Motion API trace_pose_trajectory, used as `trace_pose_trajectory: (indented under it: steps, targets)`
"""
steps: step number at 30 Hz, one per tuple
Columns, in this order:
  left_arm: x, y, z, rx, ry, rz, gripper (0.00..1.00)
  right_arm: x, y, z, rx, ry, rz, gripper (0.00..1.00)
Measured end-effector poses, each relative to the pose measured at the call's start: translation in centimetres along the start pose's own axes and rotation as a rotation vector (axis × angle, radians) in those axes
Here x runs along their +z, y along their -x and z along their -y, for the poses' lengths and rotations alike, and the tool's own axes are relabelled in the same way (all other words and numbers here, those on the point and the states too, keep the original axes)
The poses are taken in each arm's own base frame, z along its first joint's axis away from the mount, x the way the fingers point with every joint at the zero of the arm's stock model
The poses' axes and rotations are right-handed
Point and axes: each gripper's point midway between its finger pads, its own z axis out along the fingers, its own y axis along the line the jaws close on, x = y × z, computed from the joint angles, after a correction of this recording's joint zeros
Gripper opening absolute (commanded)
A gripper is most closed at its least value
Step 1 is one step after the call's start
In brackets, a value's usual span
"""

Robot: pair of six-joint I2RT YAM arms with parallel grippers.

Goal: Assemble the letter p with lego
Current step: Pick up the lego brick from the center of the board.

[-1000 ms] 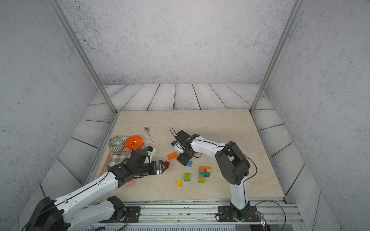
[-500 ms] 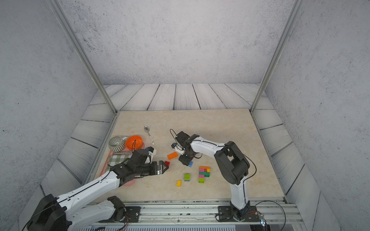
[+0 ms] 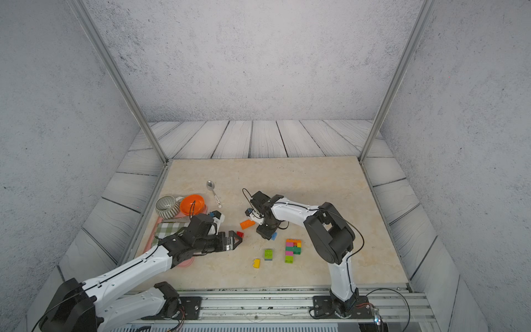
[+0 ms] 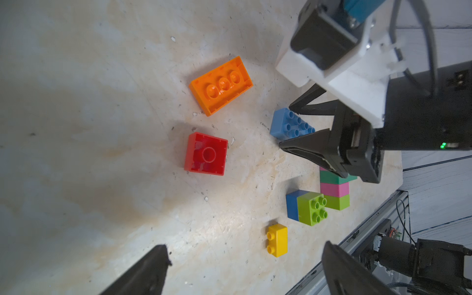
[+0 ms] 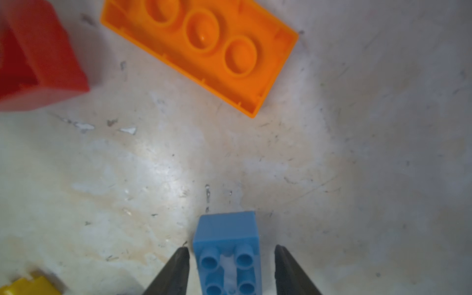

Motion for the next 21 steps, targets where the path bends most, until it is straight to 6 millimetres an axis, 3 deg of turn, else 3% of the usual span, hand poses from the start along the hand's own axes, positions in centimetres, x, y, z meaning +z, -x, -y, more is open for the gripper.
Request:
trace_pose_trajectory:
  steps: [16,21]
  targets:
    - [0.13,-0.09,-0.10,-0.001,0.003,-0.006,0.98,0.06,0.22,0.01,0.002,-0.003,0.001,0.55]
    - [0.13,-0.09,-0.09,-0.001,0.003,-0.007,0.98,0.01,0.34,-0.15,0.001,-0.003,0.003,0.44]
